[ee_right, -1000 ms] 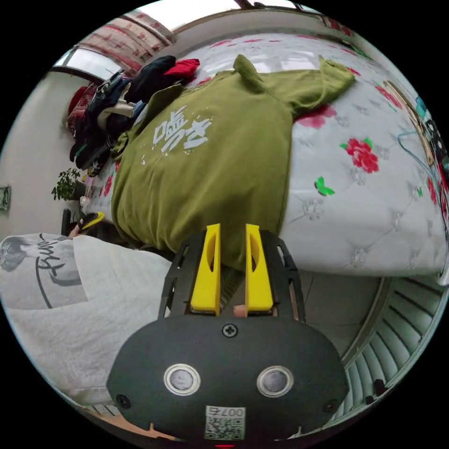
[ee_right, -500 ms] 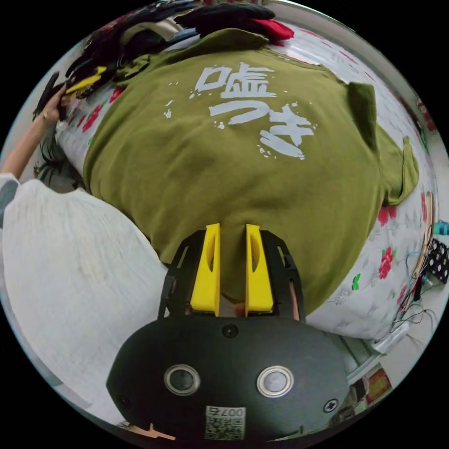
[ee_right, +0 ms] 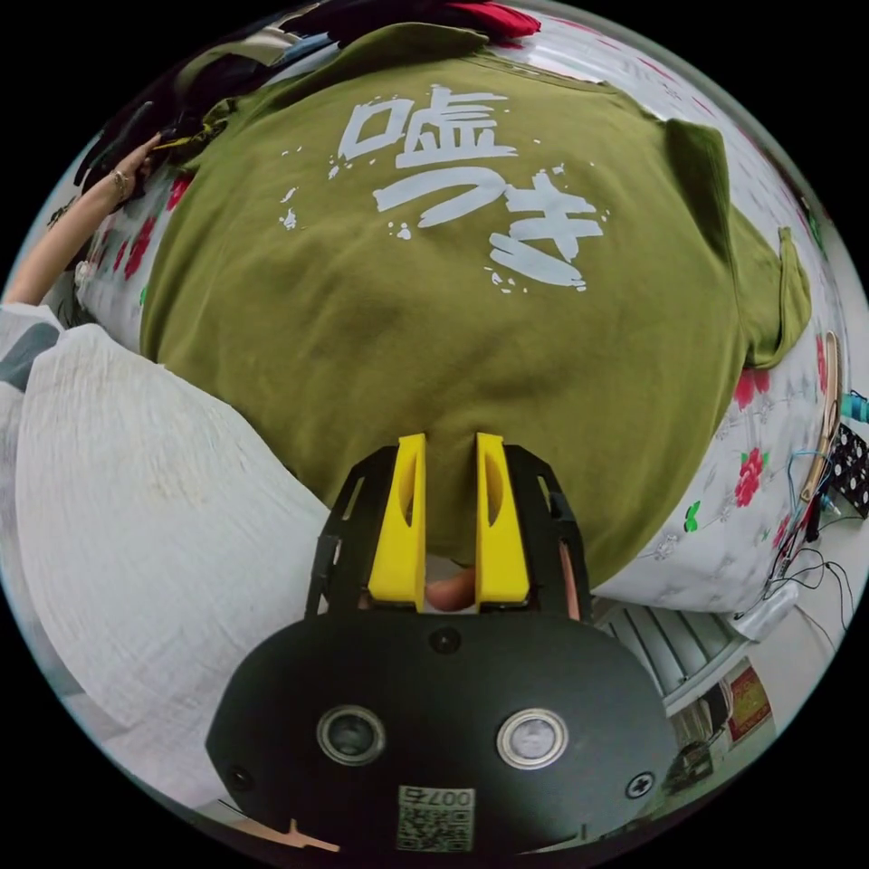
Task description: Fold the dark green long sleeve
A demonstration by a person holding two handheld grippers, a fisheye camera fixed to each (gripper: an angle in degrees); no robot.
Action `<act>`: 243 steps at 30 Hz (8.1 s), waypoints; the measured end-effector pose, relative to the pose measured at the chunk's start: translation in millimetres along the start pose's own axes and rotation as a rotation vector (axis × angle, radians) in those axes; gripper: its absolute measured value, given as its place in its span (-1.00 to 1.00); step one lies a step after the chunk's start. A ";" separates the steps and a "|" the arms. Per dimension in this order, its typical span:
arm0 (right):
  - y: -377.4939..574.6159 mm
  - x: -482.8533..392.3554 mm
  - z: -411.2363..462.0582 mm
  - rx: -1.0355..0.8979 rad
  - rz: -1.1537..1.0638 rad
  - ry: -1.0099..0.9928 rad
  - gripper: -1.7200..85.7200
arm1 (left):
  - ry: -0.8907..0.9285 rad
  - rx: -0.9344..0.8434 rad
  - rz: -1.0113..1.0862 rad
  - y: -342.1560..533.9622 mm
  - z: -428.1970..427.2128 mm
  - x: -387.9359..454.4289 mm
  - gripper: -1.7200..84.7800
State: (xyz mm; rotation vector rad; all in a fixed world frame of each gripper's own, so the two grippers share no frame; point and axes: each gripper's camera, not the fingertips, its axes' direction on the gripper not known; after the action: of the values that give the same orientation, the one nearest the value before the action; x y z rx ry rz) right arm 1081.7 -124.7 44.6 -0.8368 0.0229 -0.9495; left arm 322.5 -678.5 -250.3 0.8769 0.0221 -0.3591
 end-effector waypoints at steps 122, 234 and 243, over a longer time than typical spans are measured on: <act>3.8 112.3 -151.7 0.431 0.164 -0.073 -0.74 | -0.012 -0.227 0.120 122.9 -45.5 357.2 -0.92; -10.6 49.8 -203.1 0.483 -0.077 -0.136 -0.86 | 0.089 -0.107 0.188 174.3 -78.3 394.3 -0.92; -90.4 140.8 -211.7 0.546 0.229 -0.056 -0.89 | 0.060 -0.221 0.294 164.4 -45.2 399.8 -0.97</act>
State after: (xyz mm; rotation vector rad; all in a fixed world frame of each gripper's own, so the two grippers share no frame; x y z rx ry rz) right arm 1026.0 -385.3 1.9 -0.3442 -0.1789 -0.6676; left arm 756.1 -667.9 -222.3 0.6600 -0.0117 -0.0533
